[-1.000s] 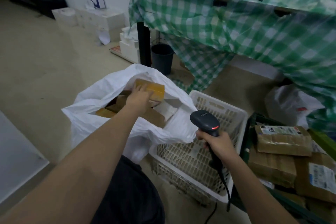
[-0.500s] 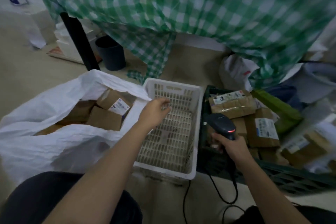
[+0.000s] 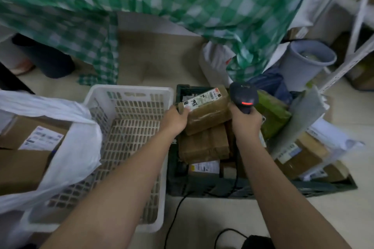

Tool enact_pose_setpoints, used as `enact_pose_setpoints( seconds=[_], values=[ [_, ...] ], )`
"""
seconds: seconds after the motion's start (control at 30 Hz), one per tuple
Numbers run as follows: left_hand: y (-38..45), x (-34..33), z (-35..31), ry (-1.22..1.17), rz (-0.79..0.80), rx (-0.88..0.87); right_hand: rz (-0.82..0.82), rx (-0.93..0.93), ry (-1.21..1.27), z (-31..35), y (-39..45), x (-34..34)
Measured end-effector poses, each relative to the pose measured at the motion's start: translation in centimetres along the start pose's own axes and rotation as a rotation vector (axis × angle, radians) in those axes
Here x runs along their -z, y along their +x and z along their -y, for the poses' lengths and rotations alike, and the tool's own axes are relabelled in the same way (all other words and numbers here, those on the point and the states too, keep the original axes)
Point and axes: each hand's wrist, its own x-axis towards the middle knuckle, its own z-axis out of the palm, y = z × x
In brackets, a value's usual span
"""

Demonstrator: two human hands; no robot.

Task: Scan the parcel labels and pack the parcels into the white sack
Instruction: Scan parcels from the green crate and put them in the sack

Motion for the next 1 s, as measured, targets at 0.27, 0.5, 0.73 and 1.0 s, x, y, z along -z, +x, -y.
enact_pose_setpoints(
  seconds=[0.27,0.5,0.73,1.0],
  values=[
    [1.7,-1.5,0.4,-0.323,-0.023,0.126,-0.010,0.010,-0.139,-1.0,2.2,-1.4],
    [-2.6,2.6,1.4,-0.623,0.079,0.003,0.051,-0.110,0.125,-2.0,-3.2,1.7],
    [-9.1,7.7,4.4,-0.674,0.035,-0.067,0.100,-0.154,0.370,-0.3,-10.2,2.4],
    [-16.1,11.5,7.3,-0.700,-0.009,-0.112,0.184,-0.169,0.473,2.3,-17.6,0.4]
  ],
)
